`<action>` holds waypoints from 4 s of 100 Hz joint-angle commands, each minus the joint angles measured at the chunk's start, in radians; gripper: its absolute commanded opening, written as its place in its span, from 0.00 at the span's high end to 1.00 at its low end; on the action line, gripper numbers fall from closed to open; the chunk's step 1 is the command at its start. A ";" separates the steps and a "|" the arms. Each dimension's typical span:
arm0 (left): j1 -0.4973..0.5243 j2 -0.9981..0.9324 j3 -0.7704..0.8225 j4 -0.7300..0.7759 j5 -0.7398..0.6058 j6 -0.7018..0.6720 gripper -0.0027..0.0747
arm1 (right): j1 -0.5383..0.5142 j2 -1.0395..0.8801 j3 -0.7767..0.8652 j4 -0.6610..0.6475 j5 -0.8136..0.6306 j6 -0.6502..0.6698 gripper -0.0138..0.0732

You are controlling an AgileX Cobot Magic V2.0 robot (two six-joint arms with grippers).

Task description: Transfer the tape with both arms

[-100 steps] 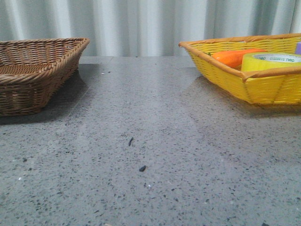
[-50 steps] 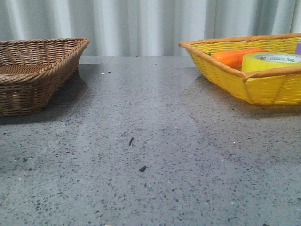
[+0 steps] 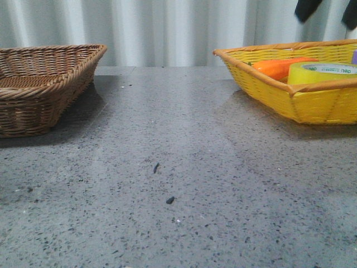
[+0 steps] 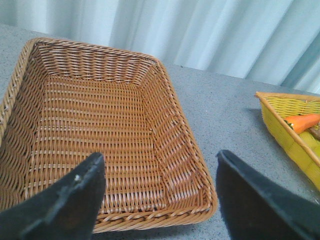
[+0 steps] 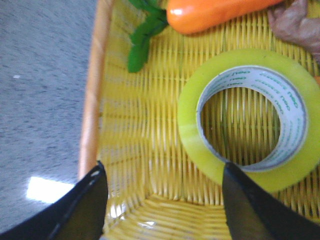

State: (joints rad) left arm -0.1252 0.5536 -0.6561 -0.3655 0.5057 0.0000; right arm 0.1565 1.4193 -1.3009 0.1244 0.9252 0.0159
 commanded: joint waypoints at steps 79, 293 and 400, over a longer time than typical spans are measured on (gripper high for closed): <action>-0.003 0.009 -0.028 -0.020 -0.073 0.000 0.40 | 0.062 0.032 -0.160 -0.102 -0.202 -0.030 0.91; -0.441 1.008 -0.871 -0.038 0.137 0.236 0.56 | 0.384 -0.918 0.339 -0.017 -0.333 -0.095 0.91; -0.439 1.351 -1.049 0.112 0.350 0.124 0.62 | 0.384 -1.021 0.383 -0.019 -0.312 -0.095 0.91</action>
State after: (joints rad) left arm -0.5596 1.9500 -1.6761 -0.2432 0.8945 0.1318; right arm 0.5434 0.3878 -0.8962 0.1089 0.6911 -0.0684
